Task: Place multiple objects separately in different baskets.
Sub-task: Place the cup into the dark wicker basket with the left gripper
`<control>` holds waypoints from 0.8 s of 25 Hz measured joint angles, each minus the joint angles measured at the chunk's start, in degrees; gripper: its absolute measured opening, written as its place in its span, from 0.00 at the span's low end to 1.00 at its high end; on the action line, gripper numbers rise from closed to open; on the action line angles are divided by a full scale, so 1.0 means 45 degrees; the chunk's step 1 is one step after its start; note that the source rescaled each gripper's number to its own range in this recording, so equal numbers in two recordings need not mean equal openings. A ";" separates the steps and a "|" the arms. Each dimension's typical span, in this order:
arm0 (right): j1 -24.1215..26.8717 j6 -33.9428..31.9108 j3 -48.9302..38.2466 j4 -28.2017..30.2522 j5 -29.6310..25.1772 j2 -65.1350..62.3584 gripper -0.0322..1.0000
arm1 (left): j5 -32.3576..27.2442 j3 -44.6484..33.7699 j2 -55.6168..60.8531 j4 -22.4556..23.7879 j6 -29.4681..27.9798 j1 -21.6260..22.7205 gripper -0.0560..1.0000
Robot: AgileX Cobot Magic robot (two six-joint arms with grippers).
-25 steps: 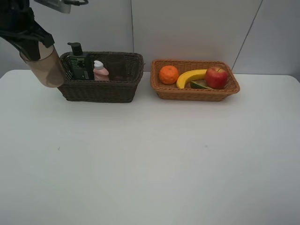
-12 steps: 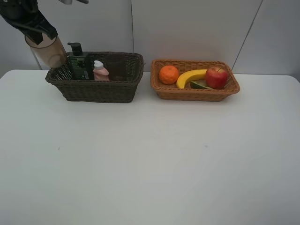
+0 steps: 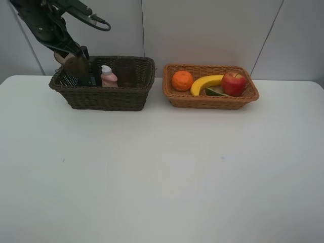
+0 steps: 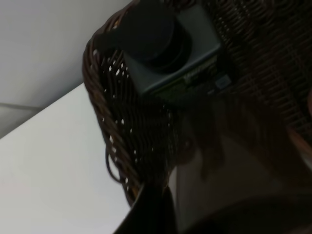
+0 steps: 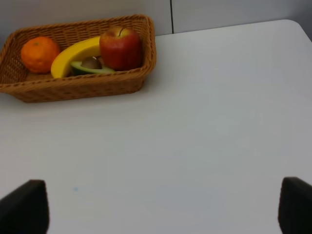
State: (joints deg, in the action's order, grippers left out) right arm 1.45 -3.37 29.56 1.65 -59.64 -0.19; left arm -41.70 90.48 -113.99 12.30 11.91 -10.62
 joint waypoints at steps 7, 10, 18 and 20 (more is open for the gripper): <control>0.0000 0.0000 0.0000 0.0000 0.0000 0.0000 1.00 | 0.0912 0.0000 -0.0705 -0.0143 0.0000 0.0000 0.05; 0.0000 0.0000 0.0000 0.0000 0.0000 0.0000 1.00 | 0.0915 0.0000 -0.0960 -0.0238 0.0000 0.0000 0.05; 0.0000 0.0000 0.0000 0.0000 0.0000 0.0000 1.00 | 0.1053 0.0000 -0.1161 -0.0428 0.0000 0.0000 0.05; 0.0000 0.0000 0.0000 0.0000 0.0000 0.0000 1.00 | 0.1095 0.0000 -0.1161 -0.0428 0.0000 0.0000 0.05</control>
State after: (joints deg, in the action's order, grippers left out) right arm 1.45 -3.37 29.56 1.65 -59.64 -0.19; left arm -36.78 90.48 -119.21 10.37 11.91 -10.62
